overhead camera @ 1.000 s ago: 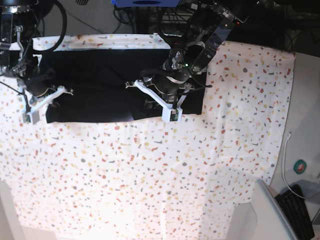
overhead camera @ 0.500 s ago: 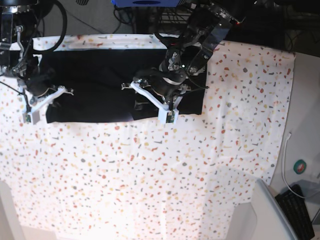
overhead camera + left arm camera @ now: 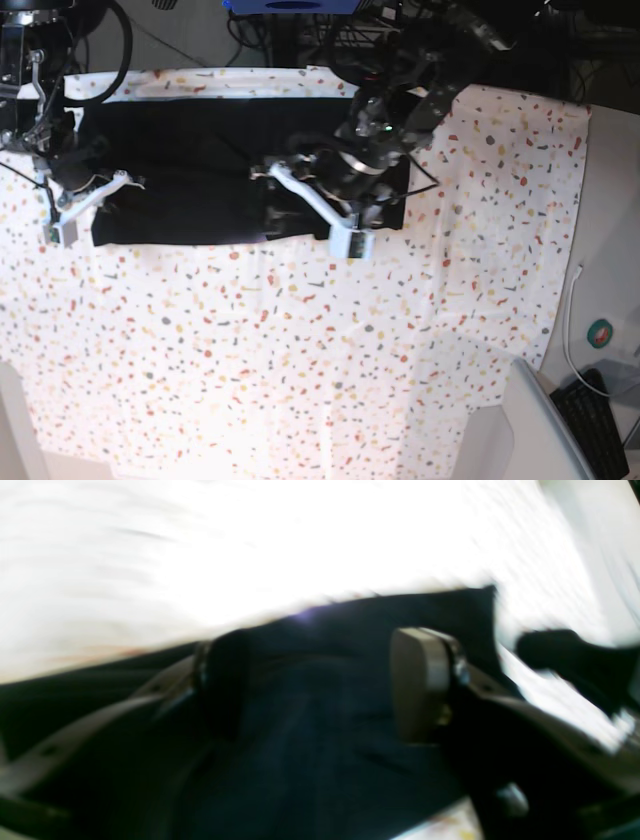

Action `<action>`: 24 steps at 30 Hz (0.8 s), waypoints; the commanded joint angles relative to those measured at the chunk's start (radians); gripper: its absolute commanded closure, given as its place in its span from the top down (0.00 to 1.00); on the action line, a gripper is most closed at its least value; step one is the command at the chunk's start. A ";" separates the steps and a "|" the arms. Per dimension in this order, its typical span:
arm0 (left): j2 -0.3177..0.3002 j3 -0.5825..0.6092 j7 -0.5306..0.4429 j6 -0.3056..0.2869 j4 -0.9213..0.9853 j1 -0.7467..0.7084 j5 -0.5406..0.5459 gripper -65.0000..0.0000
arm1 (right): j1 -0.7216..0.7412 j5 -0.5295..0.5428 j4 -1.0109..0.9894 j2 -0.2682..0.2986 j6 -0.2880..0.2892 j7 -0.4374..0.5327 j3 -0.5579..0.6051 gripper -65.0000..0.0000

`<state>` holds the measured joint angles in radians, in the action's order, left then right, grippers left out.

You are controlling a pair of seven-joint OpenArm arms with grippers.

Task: Layout the t-shirt on the table in an organized manner, then fold the t-shirt properly
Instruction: 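Release the strip's middle and reposition the left gripper on the strip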

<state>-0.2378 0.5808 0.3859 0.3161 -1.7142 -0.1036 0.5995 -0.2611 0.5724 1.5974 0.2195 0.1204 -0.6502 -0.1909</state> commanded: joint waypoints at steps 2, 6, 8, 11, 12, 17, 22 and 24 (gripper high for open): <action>-0.022 -0.041 -0.012 -0.016 -0.051 -0.048 -0.003 0.40 | 0.000 0.010 0.025 0.013 0.006 0.016 -0.005 0.00; -0.033 -0.068 -0.015 -0.018 0.032 -0.064 -0.005 0.00 | -0.002 0.007 0.028 0.008 0.006 0.016 0.005 0.00; -0.025 -0.068 -0.018 -0.018 0.078 -0.063 -0.005 0.00 | 0.003 0.007 0.028 0.001 0.006 0.016 0.005 0.00; 0.010 -0.074 -0.020 -0.018 0.139 -0.040 -0.006 0.00 | 0.001 0.011 0.033 -0.012 0.006 0.019 -0.008 0.00; 0.021 -0.077 -0.020 -0.018 0.178 -0.028 -0.006 0.00 | -0.002 0.013 0.050 -0.012 0.006 0.019 -0.009 0.00; 0.039 -0.078 -0.021 -0.018 0.245 0.011 -0.006 0.00 | -0.062 0.059 0.171 -0.048 0.006 0.011 -0.074 0.00; -0.036 -0.206 -0.021 -0.016 0.050 -0.075 -0.005 0.00 | -0.014 0.243 0.153 -0.032 0.011 -0.247 -0.246 0.49; -0.068 -0.310 -0.021 -0.018 -0.011 -0.137 -0.005 0.00 | 0.019 0.306 0.100 -0.004 0.061 -0.323 -0.298 0.63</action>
<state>-0.2981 0.2665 0.3759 0.2962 -1.7138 -0.2337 0.6006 -0.2470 0.8631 1.6821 0.2104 0.1833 -0.9756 -0.4946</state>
